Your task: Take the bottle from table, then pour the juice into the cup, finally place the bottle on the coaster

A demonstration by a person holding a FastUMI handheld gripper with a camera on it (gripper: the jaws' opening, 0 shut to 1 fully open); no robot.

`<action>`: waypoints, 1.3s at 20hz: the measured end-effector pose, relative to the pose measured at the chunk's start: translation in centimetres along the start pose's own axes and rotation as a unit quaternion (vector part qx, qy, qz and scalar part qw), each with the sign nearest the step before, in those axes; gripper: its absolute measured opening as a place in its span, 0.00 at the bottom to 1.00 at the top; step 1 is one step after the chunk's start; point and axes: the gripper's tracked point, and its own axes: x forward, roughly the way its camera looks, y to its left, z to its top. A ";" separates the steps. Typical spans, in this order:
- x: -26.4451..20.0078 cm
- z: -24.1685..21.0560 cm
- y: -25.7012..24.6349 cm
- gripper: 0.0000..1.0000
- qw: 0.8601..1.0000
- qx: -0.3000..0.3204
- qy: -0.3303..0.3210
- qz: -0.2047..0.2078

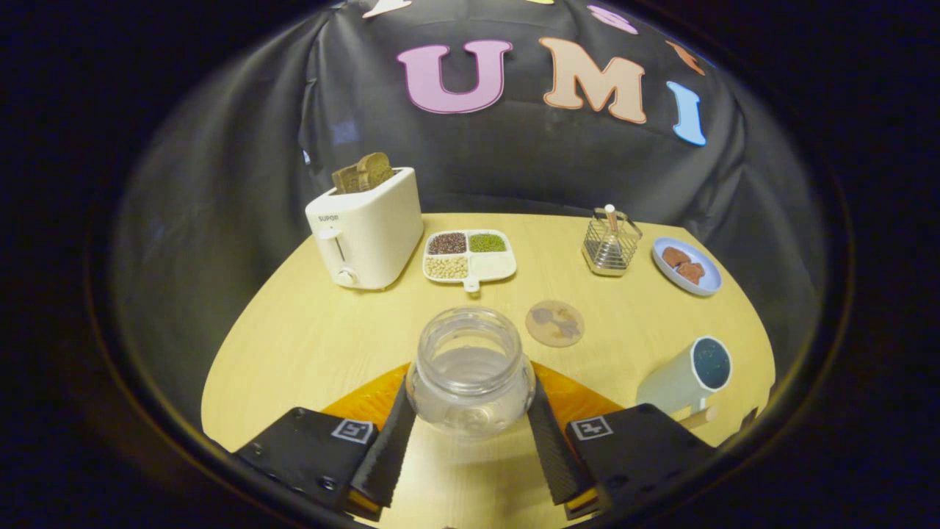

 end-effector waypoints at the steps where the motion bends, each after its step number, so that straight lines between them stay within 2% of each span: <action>1: 0.0 0.1 -0.2 0.91 1.000 0.007 0.003 -0.001; 7: -0.1 0.9 -0.6 0.83 0.999 0.040 0.008 0.008; 10: -0.3 2.8 -0.4 0.78 0.994 0.108 -0.020 0.025; 12: -0.4 4.5 -0.3 0.78 0.983 0.172 -0.042 0.044; 15: -0.7 7.4 -0.7 0.78 0.955 0.274 -0.080 0.079; 20: -1.3 11.4 -3.1 0.78 0.890 0.419 -0.138 0.117; 22: -1.8 12.8 -4.7 0.78 0.863 0.462 -0.162 0.124; 26: -2.2 14.1 -7.9 0.78 0.822 0.518 -0.200 0.127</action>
